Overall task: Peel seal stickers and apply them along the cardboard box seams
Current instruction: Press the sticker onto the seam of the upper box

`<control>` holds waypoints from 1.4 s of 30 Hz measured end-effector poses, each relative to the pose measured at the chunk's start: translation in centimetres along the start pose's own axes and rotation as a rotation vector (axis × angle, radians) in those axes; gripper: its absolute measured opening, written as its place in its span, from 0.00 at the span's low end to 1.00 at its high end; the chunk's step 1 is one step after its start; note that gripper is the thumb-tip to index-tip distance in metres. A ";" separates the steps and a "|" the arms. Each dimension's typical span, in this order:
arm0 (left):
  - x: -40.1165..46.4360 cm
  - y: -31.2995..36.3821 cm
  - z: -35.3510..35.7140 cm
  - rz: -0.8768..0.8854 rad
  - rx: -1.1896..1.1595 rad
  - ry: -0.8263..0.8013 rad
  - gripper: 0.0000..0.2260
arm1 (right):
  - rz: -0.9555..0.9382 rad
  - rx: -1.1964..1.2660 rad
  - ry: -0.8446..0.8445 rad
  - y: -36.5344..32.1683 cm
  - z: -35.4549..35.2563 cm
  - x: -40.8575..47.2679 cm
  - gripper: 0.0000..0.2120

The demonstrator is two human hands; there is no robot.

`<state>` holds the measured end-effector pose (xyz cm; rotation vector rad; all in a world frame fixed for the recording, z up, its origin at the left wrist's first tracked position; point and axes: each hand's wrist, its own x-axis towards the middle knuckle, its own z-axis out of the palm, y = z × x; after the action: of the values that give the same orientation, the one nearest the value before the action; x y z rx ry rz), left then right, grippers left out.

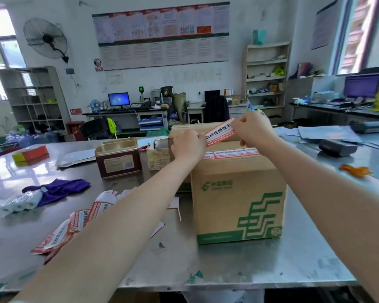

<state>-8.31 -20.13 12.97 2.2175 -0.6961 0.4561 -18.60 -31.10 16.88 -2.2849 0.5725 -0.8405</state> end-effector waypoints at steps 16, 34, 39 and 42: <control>1.4 6.7 5.9 0.066 -0.085 -0.198 0.21 | 0.401 0.317 -0.088 9.9 -6.3 1.8 0.11; 2.1 7.8 3.7 -0.175 -0.535 -0.309 0.18 | 0.286 0.553 0.003 7.1 -5.2 2.3 0.10; 2.3 6.8 1.9 -0.153 -0.504 -0.250 0.14 | 0.216 0.529 -0.020 4.7 -4.5 2.6 0.10; 3.1 5.5 0.5 -0.090 -0.415 -0.138 0.21 | 0.156 0.388 -0.006 3.2 -3.5 2.9 0.11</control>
<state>-9.11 -24.68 17.30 1.8874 -0.6895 0.0995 -19.55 -36.42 17.98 -1.8664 0.5256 -0.7901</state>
